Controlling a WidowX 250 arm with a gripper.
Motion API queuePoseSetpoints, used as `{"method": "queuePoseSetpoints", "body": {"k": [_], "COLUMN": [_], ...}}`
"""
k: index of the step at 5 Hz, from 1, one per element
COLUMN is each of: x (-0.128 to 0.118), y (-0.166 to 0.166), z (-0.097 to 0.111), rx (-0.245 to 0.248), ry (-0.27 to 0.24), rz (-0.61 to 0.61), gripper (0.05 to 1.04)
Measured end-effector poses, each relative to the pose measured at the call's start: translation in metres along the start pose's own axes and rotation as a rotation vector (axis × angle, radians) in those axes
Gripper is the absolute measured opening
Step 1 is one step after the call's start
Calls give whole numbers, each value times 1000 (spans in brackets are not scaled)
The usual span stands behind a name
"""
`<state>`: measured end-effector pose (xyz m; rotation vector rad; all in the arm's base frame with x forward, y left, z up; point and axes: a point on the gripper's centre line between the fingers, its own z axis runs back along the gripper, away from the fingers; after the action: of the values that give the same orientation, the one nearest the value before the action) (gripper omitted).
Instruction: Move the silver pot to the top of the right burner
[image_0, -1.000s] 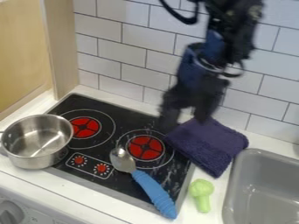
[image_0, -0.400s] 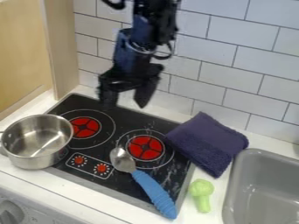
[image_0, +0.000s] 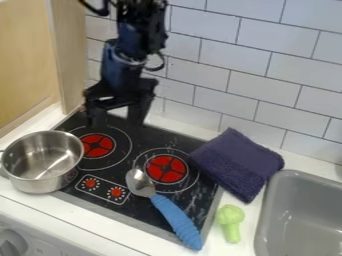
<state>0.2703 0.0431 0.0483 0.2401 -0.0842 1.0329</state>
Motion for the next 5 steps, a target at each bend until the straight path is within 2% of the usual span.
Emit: {"method": "queuePoseSetpoints", "body": {"k": [3,4,5], "x": [-4,-6,-1], "y": [27,30,37], "z": [-25,-31,-35], "rx": [75,72,61], "ry": [97,124,144], "rz": [-22,-82,-65], "gripper": [999,999,938]}}
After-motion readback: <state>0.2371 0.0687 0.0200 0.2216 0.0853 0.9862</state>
